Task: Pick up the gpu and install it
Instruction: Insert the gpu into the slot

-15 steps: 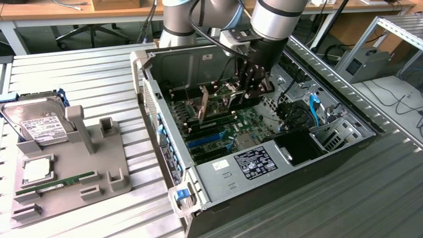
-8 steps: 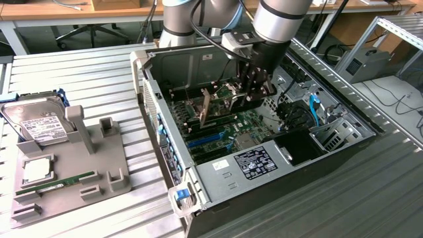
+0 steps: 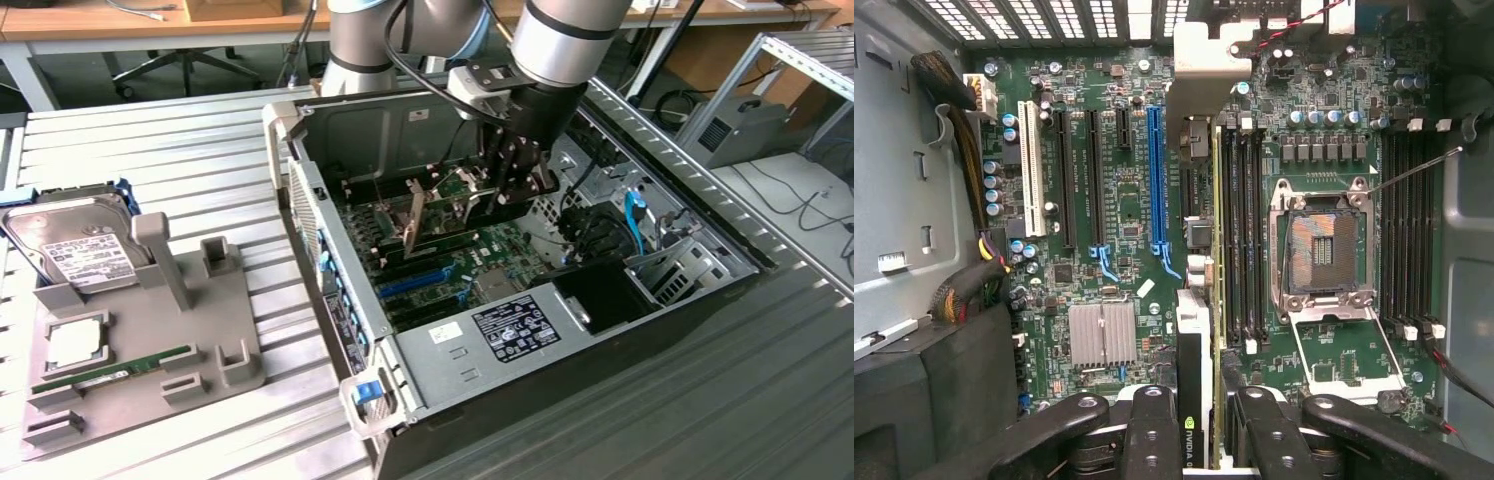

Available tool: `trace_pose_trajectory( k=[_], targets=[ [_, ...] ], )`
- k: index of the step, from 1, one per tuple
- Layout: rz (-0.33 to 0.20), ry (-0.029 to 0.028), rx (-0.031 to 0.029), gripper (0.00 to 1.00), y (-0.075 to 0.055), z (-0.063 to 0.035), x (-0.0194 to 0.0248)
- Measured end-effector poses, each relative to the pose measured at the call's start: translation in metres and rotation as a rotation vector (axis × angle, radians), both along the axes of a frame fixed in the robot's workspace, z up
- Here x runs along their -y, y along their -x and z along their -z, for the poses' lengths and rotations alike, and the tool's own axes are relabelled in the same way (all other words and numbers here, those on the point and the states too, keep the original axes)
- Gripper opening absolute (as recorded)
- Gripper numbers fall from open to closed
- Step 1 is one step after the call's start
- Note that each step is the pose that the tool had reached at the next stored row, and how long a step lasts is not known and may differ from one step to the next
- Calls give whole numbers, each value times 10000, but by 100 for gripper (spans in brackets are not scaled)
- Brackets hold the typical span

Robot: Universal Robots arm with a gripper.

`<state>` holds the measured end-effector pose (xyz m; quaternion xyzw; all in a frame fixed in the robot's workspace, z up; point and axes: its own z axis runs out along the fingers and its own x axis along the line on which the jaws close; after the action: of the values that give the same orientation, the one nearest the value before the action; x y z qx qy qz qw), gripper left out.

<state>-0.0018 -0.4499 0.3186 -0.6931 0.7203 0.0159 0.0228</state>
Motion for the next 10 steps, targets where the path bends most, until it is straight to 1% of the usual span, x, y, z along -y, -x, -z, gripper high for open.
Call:
trace_pose_trajectory(
  k=[4, 10],
  targets=[
    [0, 0, 0, 27, 0, 0, 0],
    [0, 1, 0, 27, 51, 1, 0]
  ],
)
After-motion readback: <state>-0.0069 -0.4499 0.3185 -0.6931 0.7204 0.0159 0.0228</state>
